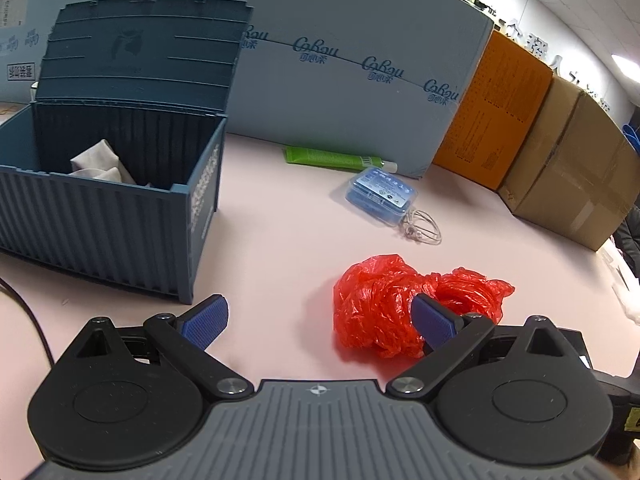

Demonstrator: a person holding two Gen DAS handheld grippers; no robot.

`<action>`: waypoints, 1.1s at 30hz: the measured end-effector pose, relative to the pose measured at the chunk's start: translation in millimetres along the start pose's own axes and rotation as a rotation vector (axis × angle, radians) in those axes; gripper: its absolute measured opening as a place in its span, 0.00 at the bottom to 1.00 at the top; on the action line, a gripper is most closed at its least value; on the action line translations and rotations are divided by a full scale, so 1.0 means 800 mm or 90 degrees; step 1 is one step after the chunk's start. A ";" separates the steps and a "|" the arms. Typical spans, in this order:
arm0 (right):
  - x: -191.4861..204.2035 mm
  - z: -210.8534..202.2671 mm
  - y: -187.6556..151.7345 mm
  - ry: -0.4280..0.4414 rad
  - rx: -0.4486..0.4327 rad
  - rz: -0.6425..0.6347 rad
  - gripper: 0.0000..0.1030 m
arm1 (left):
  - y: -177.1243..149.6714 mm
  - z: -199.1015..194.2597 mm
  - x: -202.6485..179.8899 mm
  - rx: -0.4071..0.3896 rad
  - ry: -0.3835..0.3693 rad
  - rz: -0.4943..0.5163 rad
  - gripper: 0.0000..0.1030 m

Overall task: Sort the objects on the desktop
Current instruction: 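Lower the red bag onto the table and open the right gripper, then withdraw the open right gripper from the red bag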

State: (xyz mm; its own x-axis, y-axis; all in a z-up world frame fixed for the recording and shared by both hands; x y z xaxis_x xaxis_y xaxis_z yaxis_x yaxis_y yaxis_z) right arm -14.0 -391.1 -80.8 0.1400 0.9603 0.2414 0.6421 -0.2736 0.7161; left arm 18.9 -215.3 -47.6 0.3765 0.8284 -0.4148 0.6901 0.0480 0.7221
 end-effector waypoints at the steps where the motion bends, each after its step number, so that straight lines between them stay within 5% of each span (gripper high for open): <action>1: 0.002 0.000 0.000 0.001 -0.001 -0.005 0.82 | 0.000 -0.002 0.002 -0.002 0.002 -0.002 0.95; 6: 0.012 0.003 -0.002 0.006 0.003 -0.018 0.84 | 0.000 -0.010 0.014 -0.009 0.011 -0.016 0.95; 9: 0.009 0.001 0.001 -0.008 -0.001 -0.011 0.93 | -0.002 -0.010 0.018 -0.006 0.016 -0.020 0.95; 19: -0.017 -0.009 0.002 -0.052 -0.013 0.029 0.94 | -0.012 0.002 0.005 0.023 0.006 0.016 0.95; 33: -0.023 -0.018 0.030 -0.041 -0.060 0.085 1.00 | -0.006 0.013 -0.003 0.027 -0.029 0.020 0.95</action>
State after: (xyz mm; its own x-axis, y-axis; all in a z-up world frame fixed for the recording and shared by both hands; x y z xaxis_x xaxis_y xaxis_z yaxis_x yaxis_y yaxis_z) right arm -11.9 -415.7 -58.6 0.2694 0.9160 0.2974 0.5411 -0.3994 0.7400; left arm 21.1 -222.9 -56.0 0.4256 0.8029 -0.4174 0.7023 -0.0022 0.7119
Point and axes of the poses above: each gripper's, at about its wrist camera, not at the fingertips, and z roughly the way its jaws point, x to its left, y to its top, the point moved 9 cm from there along z, roughly the way its jaws point, and after that the axes turned 15 degrees about -y, right-handed, at the moved point
